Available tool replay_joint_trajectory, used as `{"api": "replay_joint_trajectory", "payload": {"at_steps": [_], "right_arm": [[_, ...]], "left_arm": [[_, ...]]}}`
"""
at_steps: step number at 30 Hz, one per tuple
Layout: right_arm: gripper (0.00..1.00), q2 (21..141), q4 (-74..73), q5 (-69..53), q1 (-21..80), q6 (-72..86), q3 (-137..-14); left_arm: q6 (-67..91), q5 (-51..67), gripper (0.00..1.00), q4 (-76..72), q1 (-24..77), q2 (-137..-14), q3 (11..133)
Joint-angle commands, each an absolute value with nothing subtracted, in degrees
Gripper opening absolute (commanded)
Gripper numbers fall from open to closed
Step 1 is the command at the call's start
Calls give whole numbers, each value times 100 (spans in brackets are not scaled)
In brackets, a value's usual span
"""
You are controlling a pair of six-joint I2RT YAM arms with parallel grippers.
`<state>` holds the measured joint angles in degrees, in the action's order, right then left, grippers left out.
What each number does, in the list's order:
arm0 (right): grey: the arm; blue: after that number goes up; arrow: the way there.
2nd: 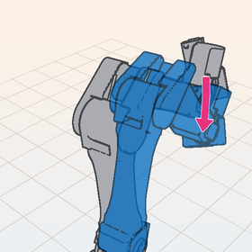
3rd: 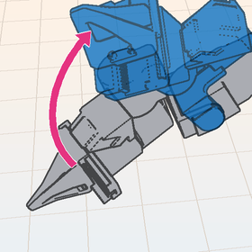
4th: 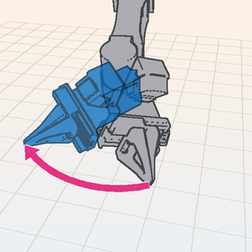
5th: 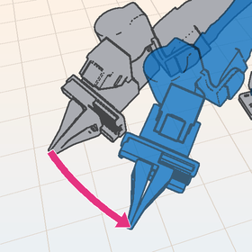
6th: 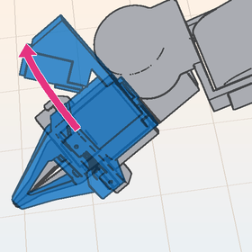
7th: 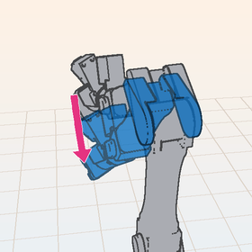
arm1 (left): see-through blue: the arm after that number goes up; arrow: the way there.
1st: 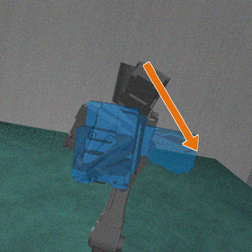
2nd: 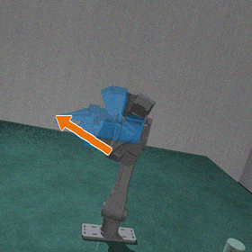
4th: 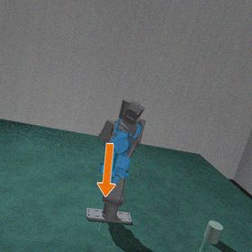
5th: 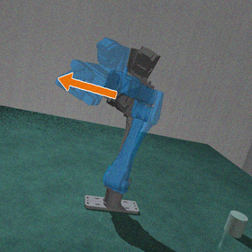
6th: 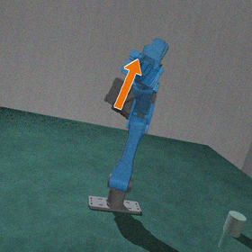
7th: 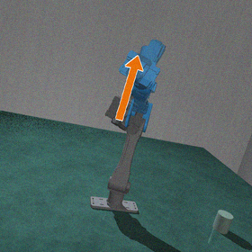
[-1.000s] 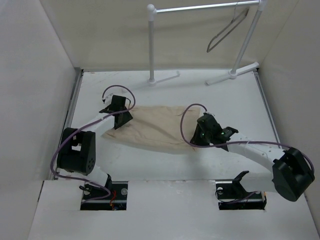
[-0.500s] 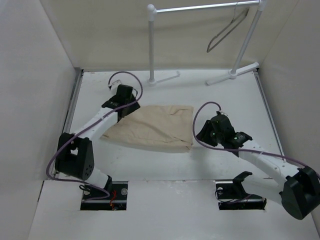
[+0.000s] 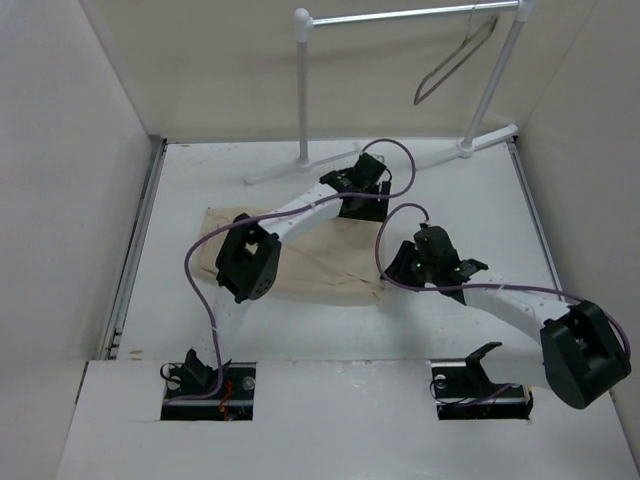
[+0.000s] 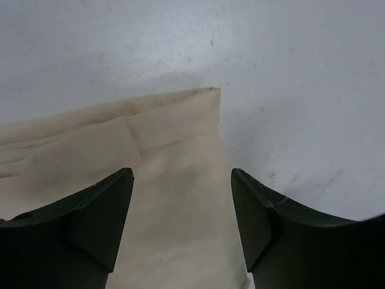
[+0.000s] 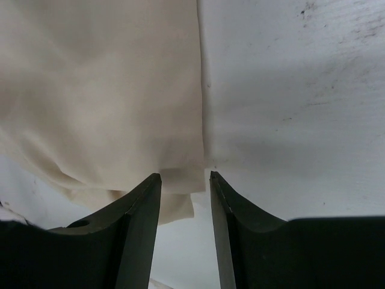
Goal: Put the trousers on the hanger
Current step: Fold the trousers at the center of the board.
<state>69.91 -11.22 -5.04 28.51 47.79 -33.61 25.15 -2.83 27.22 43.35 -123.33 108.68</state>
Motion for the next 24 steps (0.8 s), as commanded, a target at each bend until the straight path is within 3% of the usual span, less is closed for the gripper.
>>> {"api": "replay_joint_trajectory", "payload": {"at_steps": [1, 6, 10, 14, 20, 22, 24], "right_arm": [[43, 7241, -484, -887, 2791, 4781, -3200], [36, 7400, -352, -958, 2764, 4799, -3155], [22, 7322, -308, -993, 2764, 4860, -3120], [10, 7269, -282, -1011, 2790, 4974, -2971], [5, 7216, -229, -941, 2790, 5203, -2593], [5, 7129, -255, -932, 2782, 5264, -2514], [17, 6901, -438, -844, 2790, 5273, -2505]], "left_arm": [[2171, 263, 65, 3454, 4267, -12681, 11512], [2215, 465, 60, 3437, 4241, -13077, 11663], [2267, 405, 39, 3296, 4153, -13324, 11672], [2513, 273, 27, 3068, 4047, -13473, 11672], [2909, 316, 27, 2734, 3933, -13526, 11698], [2962, 316, 35, 2716, 3924, -13518, 11681], [2979, 360, 46, 2690, 3933, -13378, 11593]]}}
